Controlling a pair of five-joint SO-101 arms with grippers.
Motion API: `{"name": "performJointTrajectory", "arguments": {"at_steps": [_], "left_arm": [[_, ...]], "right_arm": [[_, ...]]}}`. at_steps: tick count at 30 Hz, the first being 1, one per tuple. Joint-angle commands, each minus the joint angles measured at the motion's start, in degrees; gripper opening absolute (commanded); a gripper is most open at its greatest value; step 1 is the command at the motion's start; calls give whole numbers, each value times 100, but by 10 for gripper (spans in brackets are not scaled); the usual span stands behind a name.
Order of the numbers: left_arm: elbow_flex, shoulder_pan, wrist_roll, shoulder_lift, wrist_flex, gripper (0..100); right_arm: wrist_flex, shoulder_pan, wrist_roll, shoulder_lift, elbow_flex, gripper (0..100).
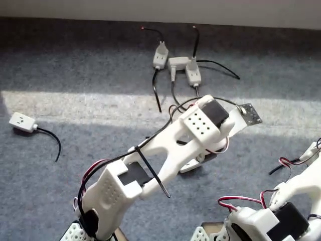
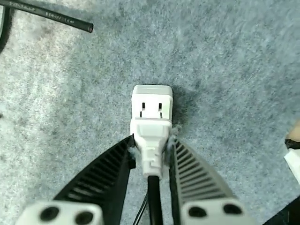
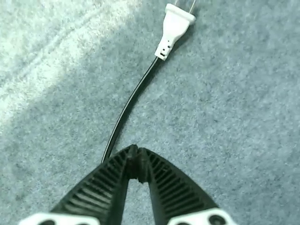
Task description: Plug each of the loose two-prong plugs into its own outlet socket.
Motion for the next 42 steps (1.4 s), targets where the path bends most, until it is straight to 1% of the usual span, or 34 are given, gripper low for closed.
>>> {"name": "performJointTrajectory", "arguments": {"at_steps": [1, 7, 14, 16, 18, 23, 27, 34, 42], "left_arm": [[-13, -277, -325, -66, 35, 7], [13, -154, -527, -31, 35, 7], [31, 92, -457, -31, 35, 7], [75, 84, -229, -31, 35, 7], [145, 84, -176, -22, 35, 7], [224, 57, -211, -22, 35, 7], [224, 84, -492, -22, 35, 7], [233, 57, -519, -22, -202, 7], [233, 66, -519, -13, -255, 7]], "right_arm": [[-101, 40, 62, -242, -31, 6], [-101, 57, 62, -242, -31, 6], [-101, 66, 62, -242, -22, 6], [-101, 57, 62, -242, -4, 6], [-101, 40, 62, -242, 101, 6], [-101, 22, 62, -242, 154, 6], [-101, 31, 62, -242, 154, 6], [-110, 66, 62, -242, 154, 6], [-110, 66, 62, -242, 154, 6]]}}
